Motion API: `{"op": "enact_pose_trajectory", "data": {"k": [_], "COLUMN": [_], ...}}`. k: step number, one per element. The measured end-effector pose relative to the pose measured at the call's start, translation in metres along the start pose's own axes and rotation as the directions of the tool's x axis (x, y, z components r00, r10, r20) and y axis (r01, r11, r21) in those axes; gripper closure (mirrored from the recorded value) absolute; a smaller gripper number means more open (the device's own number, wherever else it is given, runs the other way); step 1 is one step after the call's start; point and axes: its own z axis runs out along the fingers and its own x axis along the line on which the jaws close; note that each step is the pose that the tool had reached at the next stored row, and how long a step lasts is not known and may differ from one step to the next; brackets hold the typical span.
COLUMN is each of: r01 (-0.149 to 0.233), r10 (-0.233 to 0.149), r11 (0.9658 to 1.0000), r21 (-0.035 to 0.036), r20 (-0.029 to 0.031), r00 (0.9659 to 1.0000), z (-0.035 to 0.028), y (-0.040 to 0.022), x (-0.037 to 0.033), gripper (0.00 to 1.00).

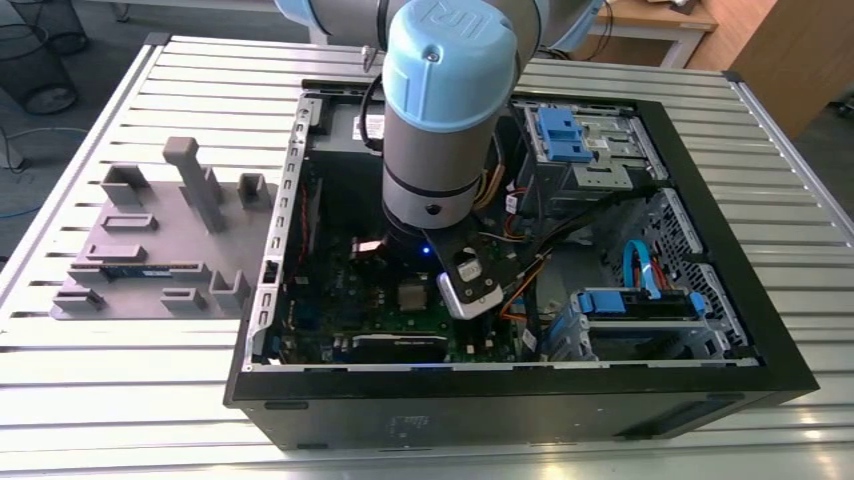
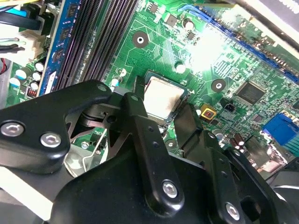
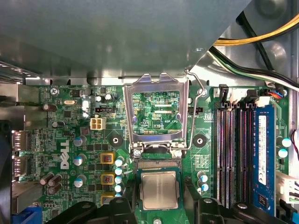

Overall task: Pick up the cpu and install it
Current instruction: 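Place the cpu into insertion slot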

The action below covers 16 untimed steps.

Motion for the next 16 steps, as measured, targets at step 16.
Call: {"op": "enact_pose_trajectory", "data": {"k": [16], "r01": [0.0], "r10": [0.0], "r11": [1.0], "r21": [0.0004], "r20": [0.0005], "r00": [1.0], "z": [0.0019], "y": [0.0], "x": [0.0], "gripper": [0.48]}}
